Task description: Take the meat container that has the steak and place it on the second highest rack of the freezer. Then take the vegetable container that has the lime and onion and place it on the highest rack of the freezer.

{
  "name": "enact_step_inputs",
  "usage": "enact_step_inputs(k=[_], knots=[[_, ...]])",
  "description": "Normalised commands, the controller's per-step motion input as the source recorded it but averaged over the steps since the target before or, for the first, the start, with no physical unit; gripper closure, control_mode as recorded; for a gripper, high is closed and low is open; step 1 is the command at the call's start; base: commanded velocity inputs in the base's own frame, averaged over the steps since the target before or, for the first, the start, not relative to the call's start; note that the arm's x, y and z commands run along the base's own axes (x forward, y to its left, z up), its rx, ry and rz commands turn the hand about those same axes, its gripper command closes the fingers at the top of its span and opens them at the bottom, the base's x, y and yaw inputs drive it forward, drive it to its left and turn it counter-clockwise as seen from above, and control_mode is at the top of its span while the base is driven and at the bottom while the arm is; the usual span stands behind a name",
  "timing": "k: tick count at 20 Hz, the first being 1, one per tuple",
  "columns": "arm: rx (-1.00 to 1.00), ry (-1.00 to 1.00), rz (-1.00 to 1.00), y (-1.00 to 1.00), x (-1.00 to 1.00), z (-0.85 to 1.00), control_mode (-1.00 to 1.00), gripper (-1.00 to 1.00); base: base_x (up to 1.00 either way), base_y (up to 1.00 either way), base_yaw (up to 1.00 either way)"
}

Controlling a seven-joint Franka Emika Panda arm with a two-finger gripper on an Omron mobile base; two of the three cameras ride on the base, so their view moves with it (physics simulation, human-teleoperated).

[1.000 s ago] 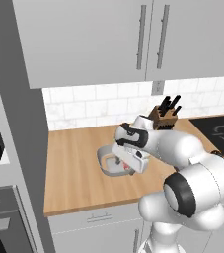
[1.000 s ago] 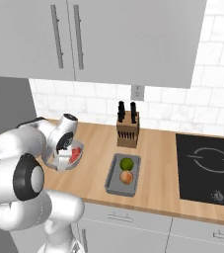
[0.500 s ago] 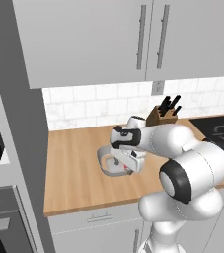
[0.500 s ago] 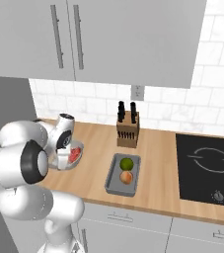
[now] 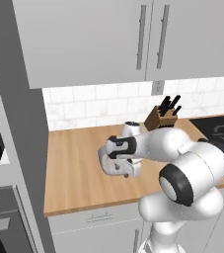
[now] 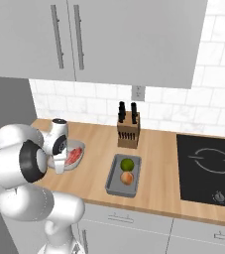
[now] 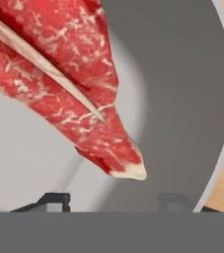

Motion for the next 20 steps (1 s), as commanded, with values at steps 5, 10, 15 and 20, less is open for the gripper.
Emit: enact_step_inputs(k=[5, 10, 15, 20], knots=[[0.0, -0.01, 0.0, 0.0, -0.04, 0.02, -1.0, 1.0, 0.0, 0.0, 0.0], [0.0, -0.09, -0.08, 0.0, -0.39, 0.62, -1.0, 1.0, 0.0, 0.0, 0.0], [0.0, -0.05, -0.19, 0.0, -0.94, 1.0, -1.0, 1.0, 0.0, 0.0, 0.0], [0.0, -0.13, -0.18, 0.0, -1.0, 1.0, -1.0, 1.0, 0.0, 0.0, 0.0]])
